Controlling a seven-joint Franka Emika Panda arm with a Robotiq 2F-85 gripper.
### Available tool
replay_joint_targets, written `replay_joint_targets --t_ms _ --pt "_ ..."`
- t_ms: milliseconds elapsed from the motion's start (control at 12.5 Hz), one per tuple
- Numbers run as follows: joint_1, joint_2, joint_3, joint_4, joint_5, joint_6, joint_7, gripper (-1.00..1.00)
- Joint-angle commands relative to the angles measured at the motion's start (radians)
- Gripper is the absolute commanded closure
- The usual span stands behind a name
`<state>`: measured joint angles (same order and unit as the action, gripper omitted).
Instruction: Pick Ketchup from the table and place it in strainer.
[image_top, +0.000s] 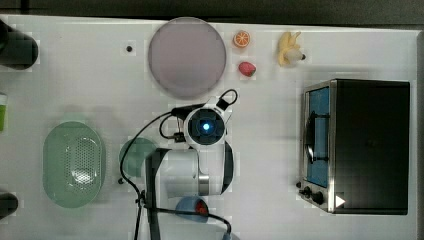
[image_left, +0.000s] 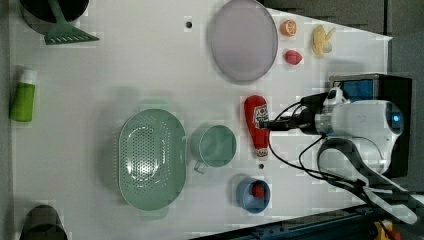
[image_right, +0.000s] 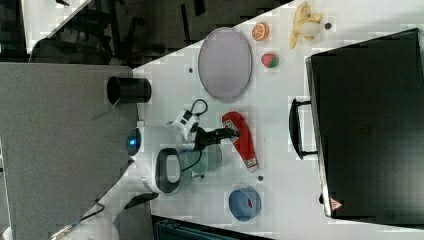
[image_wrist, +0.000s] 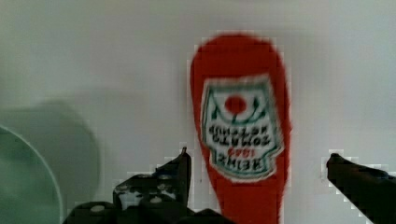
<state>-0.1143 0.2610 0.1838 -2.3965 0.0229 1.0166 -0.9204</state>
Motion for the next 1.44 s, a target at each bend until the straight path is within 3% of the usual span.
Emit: replay_joint_targets --t_ms 80,320,560,640,1040,1440 --pt "-0.003 0.046 0.002 0.004 0.002 0.064 -0.057 -1.0" --pt "-0.002 0.082 0.002 0.004 0.002 0.086 -0.055 -0.93" --pt "-0.002 0.091 -0.004 -0.007 0.002 0.142 -0.055 -0.2" --pt "-0.002 0.086 -0.002 -0.008 0.002 0.142 -0.054 -0.09" --pt "-0.003 -0.06 -0.009 0.0 0.002 0.084 -0.054 -0.09" --pt "0.001 -0.299 0.013 0.049 0.004 -0.248 -0.049 -0.09"
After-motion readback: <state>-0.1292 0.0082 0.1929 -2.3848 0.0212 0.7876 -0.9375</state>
